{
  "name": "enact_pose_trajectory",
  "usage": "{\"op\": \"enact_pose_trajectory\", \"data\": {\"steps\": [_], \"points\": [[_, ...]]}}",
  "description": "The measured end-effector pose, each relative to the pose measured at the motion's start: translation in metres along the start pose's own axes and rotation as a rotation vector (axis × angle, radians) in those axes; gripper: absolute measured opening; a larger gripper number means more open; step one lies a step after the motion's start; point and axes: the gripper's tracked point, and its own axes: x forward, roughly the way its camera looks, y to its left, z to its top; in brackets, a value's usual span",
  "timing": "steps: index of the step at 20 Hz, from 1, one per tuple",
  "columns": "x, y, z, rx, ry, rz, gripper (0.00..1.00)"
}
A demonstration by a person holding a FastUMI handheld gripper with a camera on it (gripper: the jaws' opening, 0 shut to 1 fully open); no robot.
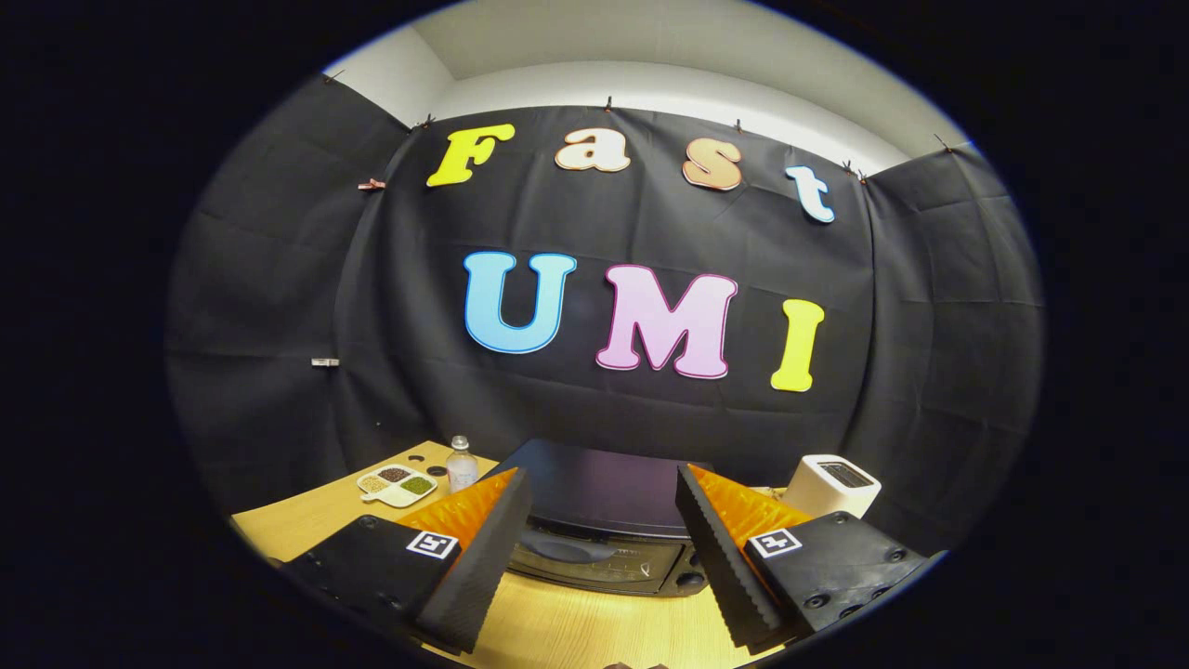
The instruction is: Open the toaster oven, put the food inside, and close the toaster oven door.
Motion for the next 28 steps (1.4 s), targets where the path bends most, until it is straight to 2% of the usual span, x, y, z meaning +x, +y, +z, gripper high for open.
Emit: {"op": "enact_pose_trajectory", "data": {"steps": [10,14,17,28], "points": [[0.006,0.020,-0.004,0.020,0.013,0.030,0.97],[0.032,0.038,-0.013,0.012,0.032,0.056,0.97],[0.058,0.034,-0.024,-0.011,0.045,0.020,0.97],[0.116,0.026,-0.129,-0.038,0.264,-0.049,0.98]]}}
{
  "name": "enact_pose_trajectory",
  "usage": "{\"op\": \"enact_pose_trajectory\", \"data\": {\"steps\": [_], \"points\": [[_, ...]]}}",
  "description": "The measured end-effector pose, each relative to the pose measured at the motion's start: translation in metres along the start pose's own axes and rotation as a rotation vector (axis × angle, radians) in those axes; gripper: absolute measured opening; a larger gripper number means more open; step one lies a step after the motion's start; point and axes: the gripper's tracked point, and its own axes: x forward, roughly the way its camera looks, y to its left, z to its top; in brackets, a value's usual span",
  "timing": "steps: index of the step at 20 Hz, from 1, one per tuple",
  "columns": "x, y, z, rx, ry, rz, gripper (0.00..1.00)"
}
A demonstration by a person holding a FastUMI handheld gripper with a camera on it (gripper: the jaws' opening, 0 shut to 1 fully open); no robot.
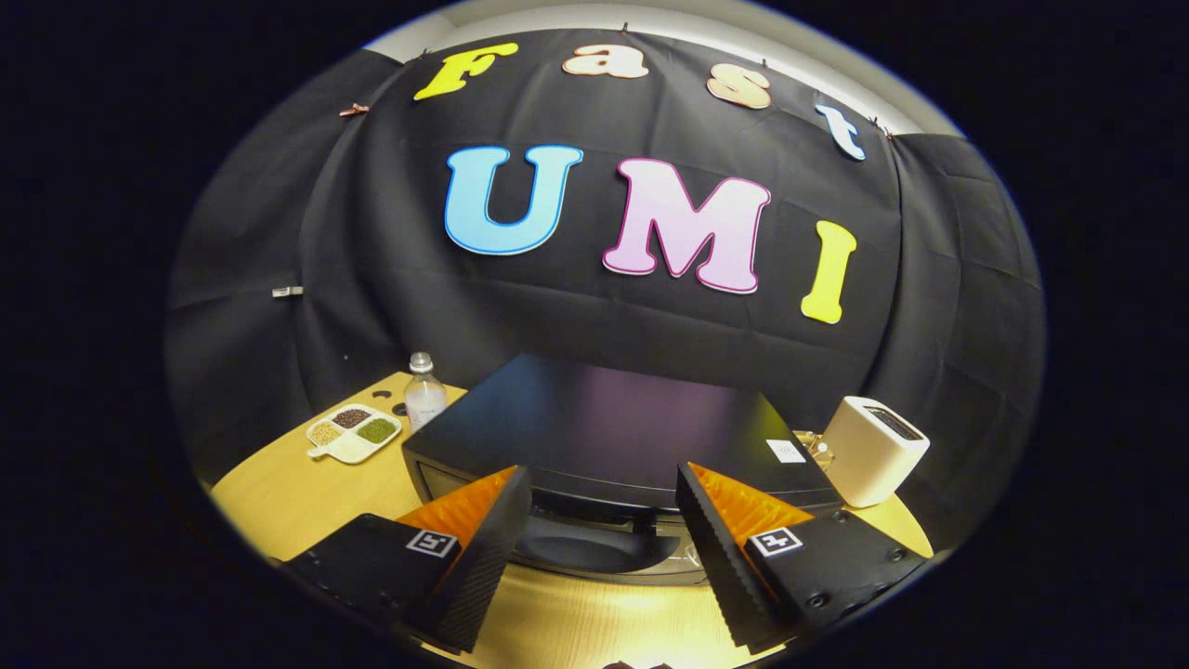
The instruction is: Open the toaster oven, put the food inside, and close the toaster oven door.
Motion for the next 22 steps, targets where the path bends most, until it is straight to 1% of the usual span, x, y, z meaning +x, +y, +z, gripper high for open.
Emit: {"op": "enact_pose_trajectory", "data": {"steps": [2,3,4,5,6,7,8,10,11,12,14,17,19,22], "points": [[0.005,0.001,-0.018,0.000,0.062,0.001,0.98],[0.004,0.004,-0.005,-0.017,0.010,0.000,0.98],[0.003,0.005,-0.013,-0.040,0.036,0.003,0.98],[0.003,0.003,-0.010,-0.046,0.008,0.004,0.97],[0.004,0.002,-0.013,-0.035,0.013,0.006,0.98],[0.000,0.003,-0.014,-0.020,0.013,0.007,0.97],[-0.007,0.004,-0.020,0.013,0.025,0.009,0.98],[-0.019,0.002,-0.033,0.114,0.047,0.005,0.95],[-0.027,0.003,-0.036,0.138,0.055,0.006,0.94],[-0.034,0.006,-0.038,0.109,0.048,0.010,0.95],[-0.049,0.011,-0.053,0.052,0.055,0.018,0.94],[-0.072,0.018,-0.088,0.049,0.117,0.055,0.94],[-0.086,0.023,-0.117,0.045,0.183,0.079,0.94],[-0.100,0.024,-0.155,0.069,0.287,0.092,0.98]]}}
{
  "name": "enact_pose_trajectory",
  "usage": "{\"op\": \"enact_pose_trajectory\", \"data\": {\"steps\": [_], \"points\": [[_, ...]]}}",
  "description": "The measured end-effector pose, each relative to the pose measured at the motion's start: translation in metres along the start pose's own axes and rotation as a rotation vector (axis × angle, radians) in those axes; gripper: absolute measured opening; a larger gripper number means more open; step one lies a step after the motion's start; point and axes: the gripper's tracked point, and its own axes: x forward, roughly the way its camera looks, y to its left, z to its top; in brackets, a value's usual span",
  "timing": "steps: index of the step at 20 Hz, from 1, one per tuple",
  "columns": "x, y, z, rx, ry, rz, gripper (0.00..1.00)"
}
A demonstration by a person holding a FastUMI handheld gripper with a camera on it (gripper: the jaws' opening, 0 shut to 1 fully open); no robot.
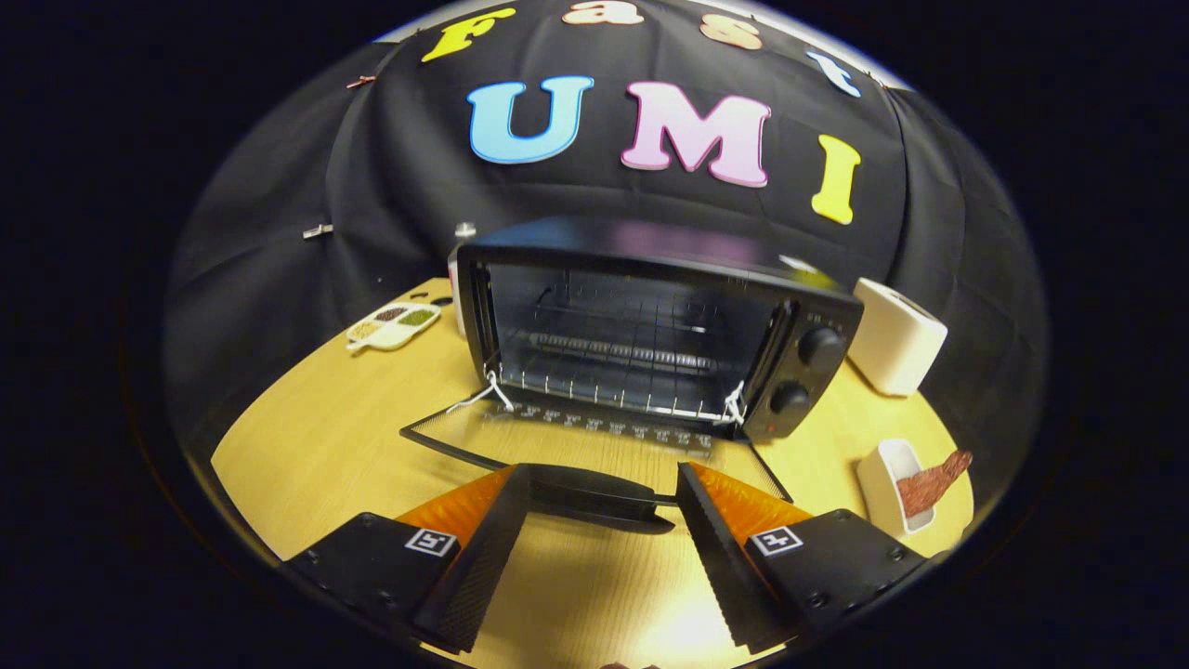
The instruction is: Open the toaster oven, put the food inside, and close the toaster oven door.
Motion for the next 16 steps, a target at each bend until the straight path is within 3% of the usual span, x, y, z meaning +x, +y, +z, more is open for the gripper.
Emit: {"op": "enact_pose_trajectory", "data": {"steps": [2,6,11,16], "points": [[-0.011,-0.005,-0.009,0.013,0.013,0.000,0.98],[-0.055,-0.044,0.026,-0.017,-0.077,0.003,0.98],[-0.090,-0.148,0.068,-0.006,-0.139,-0.050,0.98],[-0.095,-0.265,0.064,0.030,-0.105,-0.099,0.98]]}}
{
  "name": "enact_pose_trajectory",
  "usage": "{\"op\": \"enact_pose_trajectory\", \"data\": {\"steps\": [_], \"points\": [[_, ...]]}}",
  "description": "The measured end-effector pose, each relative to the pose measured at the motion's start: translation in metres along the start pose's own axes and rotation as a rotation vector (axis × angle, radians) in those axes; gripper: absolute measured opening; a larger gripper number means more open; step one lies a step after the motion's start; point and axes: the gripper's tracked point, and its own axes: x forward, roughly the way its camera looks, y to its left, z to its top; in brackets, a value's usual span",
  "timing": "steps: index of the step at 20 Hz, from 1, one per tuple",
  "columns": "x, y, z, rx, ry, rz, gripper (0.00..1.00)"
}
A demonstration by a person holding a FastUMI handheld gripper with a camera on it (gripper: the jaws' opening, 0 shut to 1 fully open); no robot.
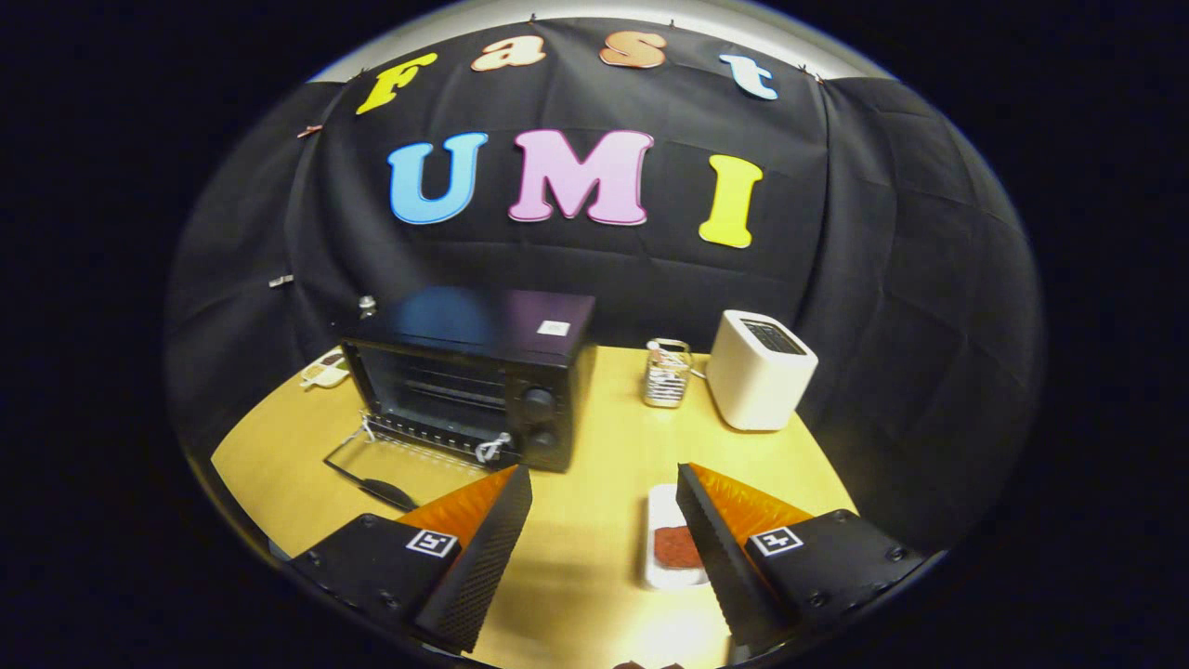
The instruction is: Open the toaster oven, put the food inside, and close the toaster oven door.
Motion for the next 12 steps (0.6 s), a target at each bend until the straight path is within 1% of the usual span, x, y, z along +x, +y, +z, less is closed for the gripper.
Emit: {"op": "enact_pose_trajectory", "data": {"steps": [3,6,8,10,12], "points": [[0.014,-0.057,-0.021,0.046,0.063,0.006,0.98],[0.030,-0.093,-0.051,0.114,0.146,0.044,0.98],[0.045,-0.107,-0.070,0.166,0.205,0.073,0.99],[0.057,-0.111,-0.091,0.243,0.271,0.115,0.99],[0.068,-0.113,-0.109,0.335,0.335,0.126,0.97]]}}
